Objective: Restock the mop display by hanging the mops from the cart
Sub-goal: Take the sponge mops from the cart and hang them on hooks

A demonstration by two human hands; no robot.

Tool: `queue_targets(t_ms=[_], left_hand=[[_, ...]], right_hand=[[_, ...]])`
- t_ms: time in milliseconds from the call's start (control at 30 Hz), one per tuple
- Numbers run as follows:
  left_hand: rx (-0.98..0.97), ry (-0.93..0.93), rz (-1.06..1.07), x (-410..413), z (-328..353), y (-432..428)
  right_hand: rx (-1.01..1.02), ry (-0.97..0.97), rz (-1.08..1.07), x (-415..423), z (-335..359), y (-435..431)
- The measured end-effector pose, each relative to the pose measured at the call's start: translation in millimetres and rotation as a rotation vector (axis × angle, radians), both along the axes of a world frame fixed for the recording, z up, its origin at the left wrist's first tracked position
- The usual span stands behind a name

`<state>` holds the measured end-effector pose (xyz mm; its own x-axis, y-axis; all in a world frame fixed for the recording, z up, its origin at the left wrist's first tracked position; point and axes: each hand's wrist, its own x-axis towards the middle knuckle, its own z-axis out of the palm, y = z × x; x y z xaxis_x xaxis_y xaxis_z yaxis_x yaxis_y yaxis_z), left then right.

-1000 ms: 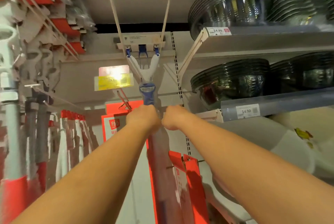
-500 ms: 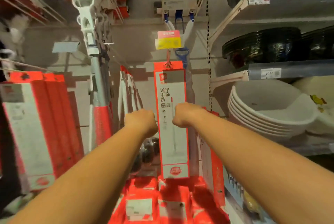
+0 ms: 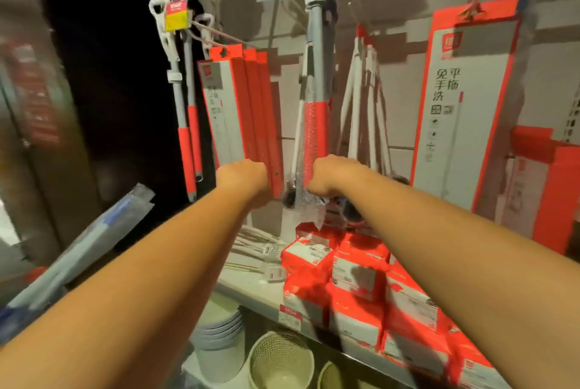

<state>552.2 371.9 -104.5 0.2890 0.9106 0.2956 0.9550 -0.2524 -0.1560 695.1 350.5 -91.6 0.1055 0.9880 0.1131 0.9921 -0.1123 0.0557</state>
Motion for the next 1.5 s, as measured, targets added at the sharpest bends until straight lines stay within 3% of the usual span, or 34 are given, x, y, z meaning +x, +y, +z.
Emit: queue_targets(t_ms=[367, 700, 1200, 1500], left_hand=[[-0.152, -0.066, 0.420, -73, -77, -10], [-0.221, -0.132, 0.713, -189, -125, -22], [-0.300, -0.100, 0.852, -443, -172, 30], [-0.343, -0.106, 0.881, -543, -207, 85]], right_hand=[[-0.099, -0.069, 0.408, -75, -76, 55], [-0.218, -0.088, 0.704, -203, -123, 82], [-0.277, -0.060, 0.845, -477, -184, 147], [-0.307, -0.100, 0.912, -577, -212, 200]])
